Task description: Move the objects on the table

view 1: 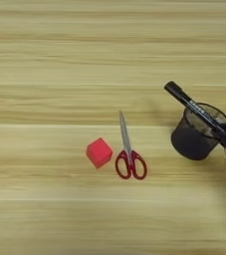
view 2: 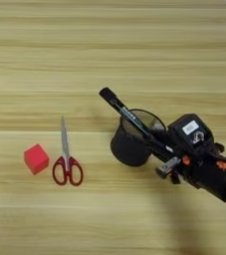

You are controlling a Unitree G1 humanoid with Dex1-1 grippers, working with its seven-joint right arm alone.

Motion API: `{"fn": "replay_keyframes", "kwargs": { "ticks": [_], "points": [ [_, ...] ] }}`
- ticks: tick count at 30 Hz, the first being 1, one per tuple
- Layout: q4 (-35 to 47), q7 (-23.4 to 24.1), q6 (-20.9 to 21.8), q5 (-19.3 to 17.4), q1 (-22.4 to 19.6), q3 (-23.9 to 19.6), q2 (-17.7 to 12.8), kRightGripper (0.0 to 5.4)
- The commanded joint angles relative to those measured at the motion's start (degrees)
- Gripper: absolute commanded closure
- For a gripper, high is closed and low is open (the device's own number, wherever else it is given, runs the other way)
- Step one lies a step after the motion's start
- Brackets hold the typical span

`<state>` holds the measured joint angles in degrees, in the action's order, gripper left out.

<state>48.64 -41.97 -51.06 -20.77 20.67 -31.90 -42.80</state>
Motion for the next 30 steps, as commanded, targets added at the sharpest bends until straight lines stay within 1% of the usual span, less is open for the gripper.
{"fn": "replay_keyframes", "kwargs": {
  "ticks": [1, 6, 11, 17, 23, 30],
  "points": [
    [-0.27, -0.74, 1.94, 1.52, -1.11, -4.1, -5.18, 4.61],
    [-3.64, -3.06, 3.08, 3.05, -1.63, -6.16, -8.48, 4.61],
    [-6.34, -4.95, 5.07, 5.6, -1.21, -5.36, -11.15, 4.61],
    [-9.33, -6.66, 7.42, 8.3, -1.31, -4.1, -12.76, 4.61],
    [-8.47, -9.23, 9.18, 10.66, 0.28, -3.65, -13.76, 4.61],
    [-9.8, -11.15, 10.43, 12.71, 0.12, -3.09, -14.74, 4.61]
  ]
}}
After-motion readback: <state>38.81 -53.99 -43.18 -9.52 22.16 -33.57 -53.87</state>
